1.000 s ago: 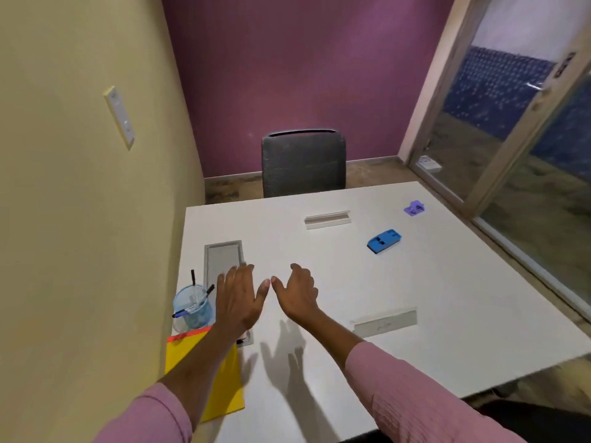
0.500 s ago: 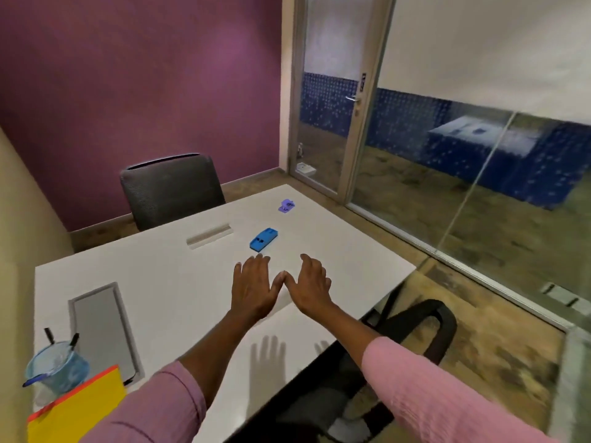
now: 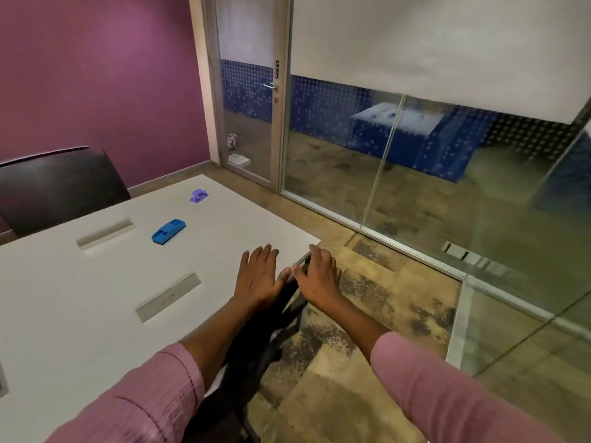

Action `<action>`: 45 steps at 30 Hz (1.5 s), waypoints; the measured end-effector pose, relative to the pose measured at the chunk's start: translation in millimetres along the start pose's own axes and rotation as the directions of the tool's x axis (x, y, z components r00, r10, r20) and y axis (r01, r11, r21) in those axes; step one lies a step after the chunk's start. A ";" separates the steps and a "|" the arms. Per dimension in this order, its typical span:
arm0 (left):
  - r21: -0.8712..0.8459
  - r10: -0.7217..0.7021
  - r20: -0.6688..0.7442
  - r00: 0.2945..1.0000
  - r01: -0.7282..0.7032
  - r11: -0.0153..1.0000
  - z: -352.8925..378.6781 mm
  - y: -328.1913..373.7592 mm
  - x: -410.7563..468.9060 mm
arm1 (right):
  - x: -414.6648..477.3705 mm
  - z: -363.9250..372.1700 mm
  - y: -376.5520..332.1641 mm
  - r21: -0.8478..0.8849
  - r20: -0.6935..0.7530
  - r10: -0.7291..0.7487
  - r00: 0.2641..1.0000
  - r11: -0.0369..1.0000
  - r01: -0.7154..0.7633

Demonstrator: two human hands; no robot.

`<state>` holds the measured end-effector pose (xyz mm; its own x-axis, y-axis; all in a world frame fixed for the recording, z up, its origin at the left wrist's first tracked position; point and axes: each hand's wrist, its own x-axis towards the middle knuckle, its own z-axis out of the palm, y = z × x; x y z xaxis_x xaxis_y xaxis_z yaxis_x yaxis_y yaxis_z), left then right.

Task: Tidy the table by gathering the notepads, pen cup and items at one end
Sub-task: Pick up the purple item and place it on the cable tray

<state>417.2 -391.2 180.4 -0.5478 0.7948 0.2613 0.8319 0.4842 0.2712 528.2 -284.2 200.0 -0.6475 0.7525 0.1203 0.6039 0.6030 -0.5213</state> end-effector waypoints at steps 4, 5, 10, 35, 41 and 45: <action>0.041 0.075 0.052 0.996 -0.077 0.996 19.6 42.4 23.8 | 10.6 -26.2 52.3 -0.192 -0.024 -0.009 1.000 0.981 0.004; 0.050 0.088 0.070 0.994 -0.092 0.995 24.6 50.6 32.7 | 14.9 -30.1 64.4 -0.245 -0.021 -0.022 1.000 0.969 0.016; 0.127 0.140 0.135 0.981 -0.157 0.979 56.1 83.7 87.9 | 51.8 -43.4 119.4 -0.321 -0.010 0.002 1.000 0.947 -0.005; 0.232 0.002 0.129 0.992 -0.032 0.972 218.4 136.7 522.1 | 512.1 -73.3 282.1 -0.359 0.072 -0.122 0.990 0.923 0.140; 0.236 -0.136 0.098 0.986 0.110 0.966 263.5 102.9 643.5 | 667.0 -37.6 284.9 -0.329 0.142 -0.237 0.961 0.905 0.271; 0.255 -0.278 0.077 0.958 0.250 0.934 277.3 71.6 720.3 | 769.9 -16.2 268.3 -0.311 0.210 -0.358 0.910 0.858 0.410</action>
<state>106.8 317.4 131.1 -0.7488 0.6546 0.1037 0.6624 0.7447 0.0822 199.2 461.2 166.5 -0.9031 0.4127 0.1185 0.3971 0.9077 -0.1355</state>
